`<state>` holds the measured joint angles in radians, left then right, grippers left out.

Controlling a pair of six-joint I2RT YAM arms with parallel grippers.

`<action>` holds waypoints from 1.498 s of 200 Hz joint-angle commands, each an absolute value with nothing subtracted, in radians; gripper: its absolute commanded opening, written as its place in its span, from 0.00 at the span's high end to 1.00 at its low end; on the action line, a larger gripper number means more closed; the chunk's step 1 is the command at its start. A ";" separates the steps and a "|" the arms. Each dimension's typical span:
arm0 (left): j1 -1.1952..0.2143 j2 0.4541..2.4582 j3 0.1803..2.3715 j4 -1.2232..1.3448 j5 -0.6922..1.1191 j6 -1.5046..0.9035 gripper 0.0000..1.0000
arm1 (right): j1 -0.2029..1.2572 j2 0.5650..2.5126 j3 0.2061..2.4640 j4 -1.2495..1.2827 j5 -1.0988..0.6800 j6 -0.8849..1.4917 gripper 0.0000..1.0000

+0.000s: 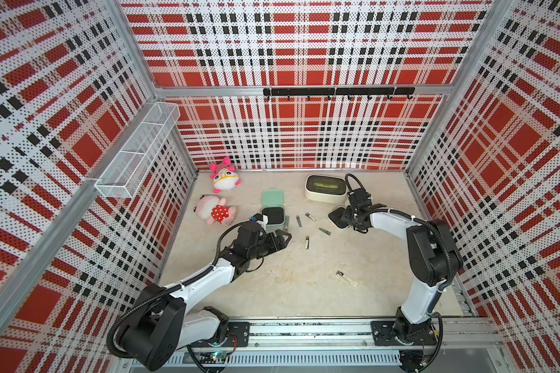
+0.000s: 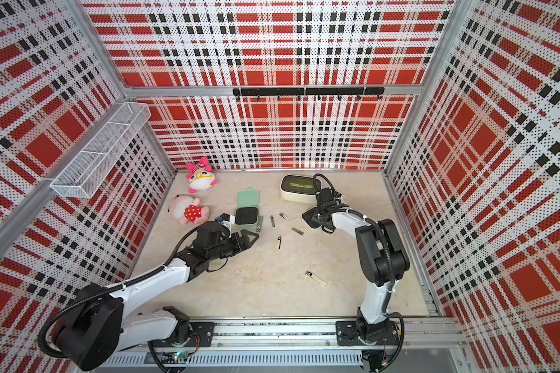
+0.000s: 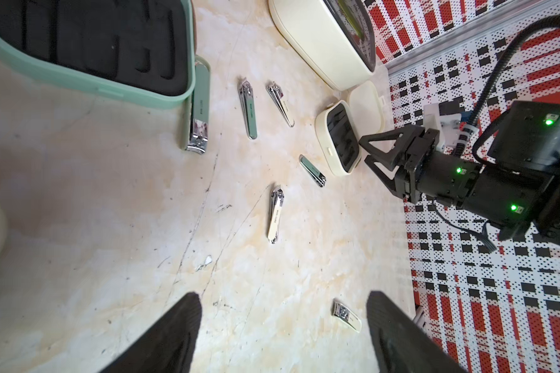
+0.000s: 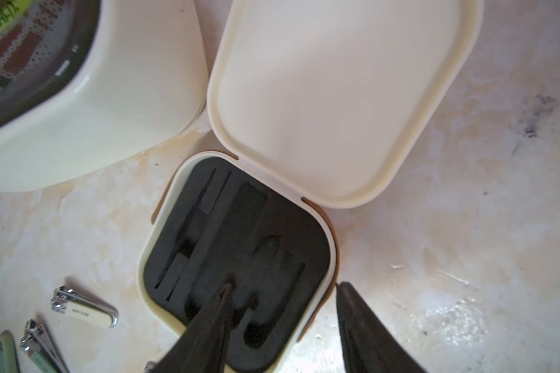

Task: Organize nail clipper sets
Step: Pick up the storage box at the center of the board.

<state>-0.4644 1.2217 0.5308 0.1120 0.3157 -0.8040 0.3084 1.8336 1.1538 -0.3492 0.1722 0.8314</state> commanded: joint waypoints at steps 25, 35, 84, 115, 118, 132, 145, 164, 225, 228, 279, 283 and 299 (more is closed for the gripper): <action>-0.451 1.212 0.528 0.118 0.339 -0.788 0.15 | 0.297 1.864 1.140 -0.349 0.185 0.847 0.47; -0.451 1.212 0.528 0.119 0.338 -0.788 0.15 | 0.298 1.872 1.138 -0.346 0.183 0.848 0.48; -0.452 1.210 0.525 0.118 0.338 -0.790 0.15 | 0.292 1.898 1.111 -0.320 0.180 0.856 0.54; -0.452 1.209 0.525 0.117 0.336 -0.790 0.15 | 0.274 1.882 1.069 -0.302 0.179 0.854 0.62; -0.451 1.210 0.526 0.118 0.337 -0.790 0.15 | 0.272 1.879 1.064 -0.300 0.179 0.853 0.63; -0.451 1.213 0.526 0.120 0.336 -0.790 0.15 | 0.260 1.858 1.037 -0.296 0.180 0.846 0.69; -0.452 1.217 0.528 0.121 0.337 -0.790 0.15 | 0.248 1.835 1.008 -0.294 0.182 0.832 0.73; -0.451 1.227 0.532 0.126 0.339 -0.790 0.15 | 0.231 1.795 0.966 -0.294 0.184 0.808 0.79; -0.436 1.262 0.561 0.121 0.353 -0.776 0.16 | 0.200 1.631 0.857 -0.311 0.199 0.716 0.93; -0.433 1.265 0.563 0.120 0.355 -0.776 0.16 | 0.199 1.623 0.855 -0.311 0.198 0.712 0.94; -0.346 1.255 0.590 0.085 0.407 -0.755 0.16 | 0.207 1.445 0.820 -0.280 0.108 0.635 1.00; -0.336 1.251 0.593 0.080 0.410 -0.753 0.17 | 0.211 1.432 0.818 -0.277 0.099 0.629 1.00; -0.302 1.236 0.604 0.051 0.416 -0.738 0.17 | 0.243 1.393 0.814 -0.261 0.063 0.608 1.00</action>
<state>-0.3470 1.2633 0.5686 0.0986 0.3836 -0.7769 0.2108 1.4620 0.8181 -0.2970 0.1268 0.6624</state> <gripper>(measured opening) 0.833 0.133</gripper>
